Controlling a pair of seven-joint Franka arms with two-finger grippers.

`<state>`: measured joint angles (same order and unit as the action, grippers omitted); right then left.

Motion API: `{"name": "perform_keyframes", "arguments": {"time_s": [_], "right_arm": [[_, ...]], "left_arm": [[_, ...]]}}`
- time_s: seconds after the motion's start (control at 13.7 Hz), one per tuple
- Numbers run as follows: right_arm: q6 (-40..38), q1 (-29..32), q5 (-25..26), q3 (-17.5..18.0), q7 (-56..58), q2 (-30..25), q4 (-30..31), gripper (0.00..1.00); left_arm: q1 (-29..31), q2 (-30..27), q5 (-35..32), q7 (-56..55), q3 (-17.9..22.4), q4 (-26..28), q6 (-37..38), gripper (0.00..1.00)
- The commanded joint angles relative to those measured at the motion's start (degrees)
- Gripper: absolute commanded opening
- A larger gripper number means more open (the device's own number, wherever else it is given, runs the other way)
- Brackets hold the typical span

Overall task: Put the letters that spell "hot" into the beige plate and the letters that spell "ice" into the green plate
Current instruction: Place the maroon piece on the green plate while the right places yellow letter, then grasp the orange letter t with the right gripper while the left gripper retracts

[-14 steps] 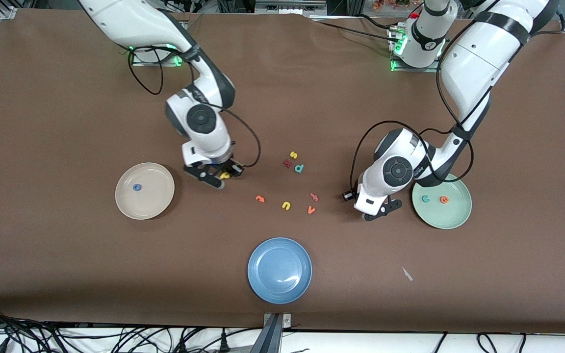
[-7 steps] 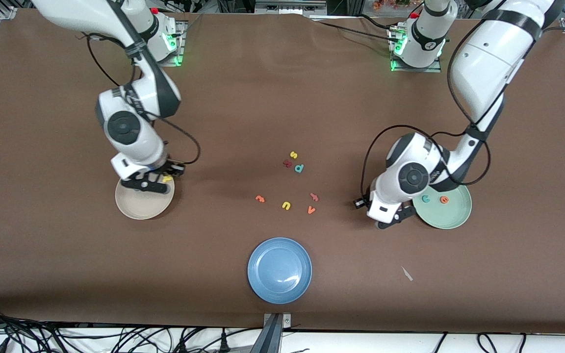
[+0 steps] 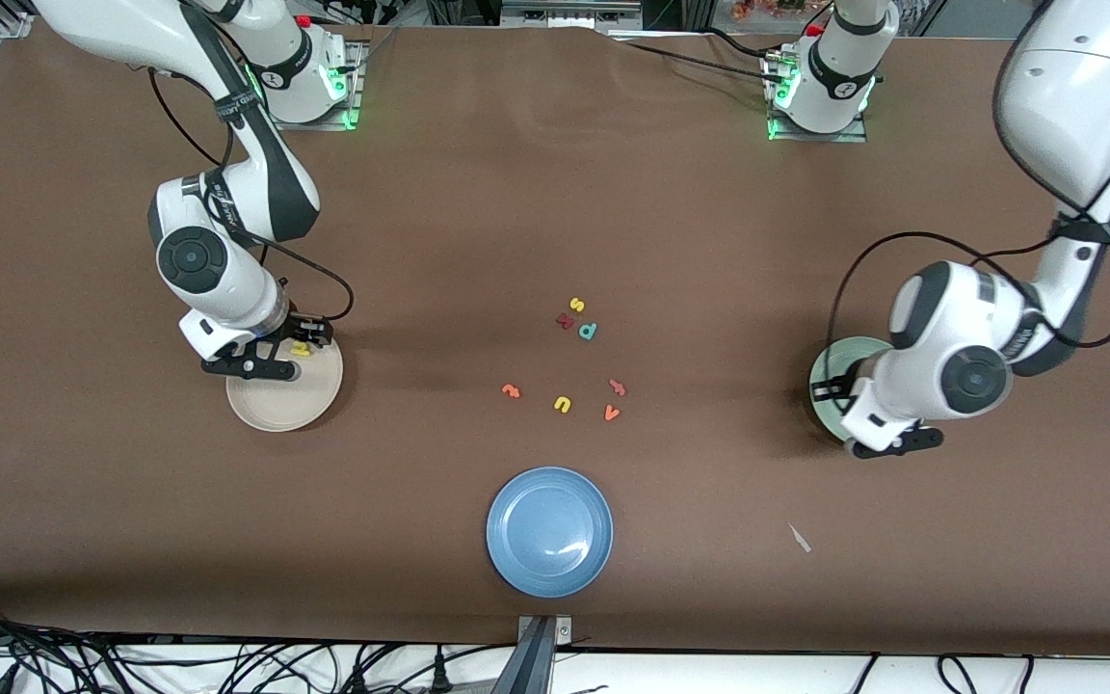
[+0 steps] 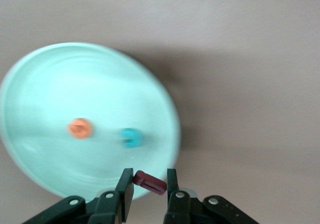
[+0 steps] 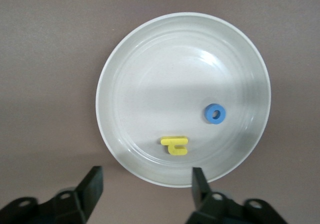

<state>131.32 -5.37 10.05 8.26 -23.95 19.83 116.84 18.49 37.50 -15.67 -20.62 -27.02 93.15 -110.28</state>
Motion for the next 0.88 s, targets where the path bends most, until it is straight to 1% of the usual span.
{"name": "perform_keyframes", "arguments": {"time_s": [0.0,0.07,0.15,0.22,0.29,0.44,0.66,0.73,0.8], "right_arm": [[1.3,-0.86,-3.18,1.49,-1.62,-0.59,-0.11,0.86],[2.35,-2.26,-4.41,2.02,-3.2,0.64,-1.86,0.86],[2.54,-3.75,-4.77,2.03,-5.21,2.3,-4.23,0.86],[2.54,-5.42,-4.78,2.03,-7.93,4.32,-7.04,0.86],[2.54,-6.92,-4.86,2.11,-10.22,5.99,-9.59,0.86],[2.54,-9.73,-4.78,2.2,-12.87,9.68,-15.04,0.86],[2.54,-14.56,-4.78,2.2,-17.26,16.36,-23.56,0.86],[2.45,-15.8,-4.69,2.11,-19.19,18.04,-25.68,0.86],[2.45,-16.85,-4.43,2.11,-20.51,19.36,-27.09,0.86]], "left_arm": [[5.14,-0.67,0.03,10.4,-0.76,2.38,1.82,0.1],[5.67,-0.59,-0.06,11.2,-0.67,2.82,2.08,0.1],[5.77,-0.41,0.02,11.21,-0.67,3.26,2.08,0.18],[5.77,-0.32,0.03,11.21,-0.67,3.35,2.08,0.52],[5.85,-0.32,-0.06,11.47,-0.76,3.35,2.17,1.0],[5.85,-0.67,0.03,11.56,-0.76,2.31,3.92,1.0],[5.16,-3.91,0.73,11.39,-1.2,-3.31,8.13,1.0],[4.72,-4.53,0.73,11.3,-1.46,-5.68,9.89,1.0],[4.89,-5.06,0.73,11.21,-2.68,-8.14,11.73,1.0]]}}
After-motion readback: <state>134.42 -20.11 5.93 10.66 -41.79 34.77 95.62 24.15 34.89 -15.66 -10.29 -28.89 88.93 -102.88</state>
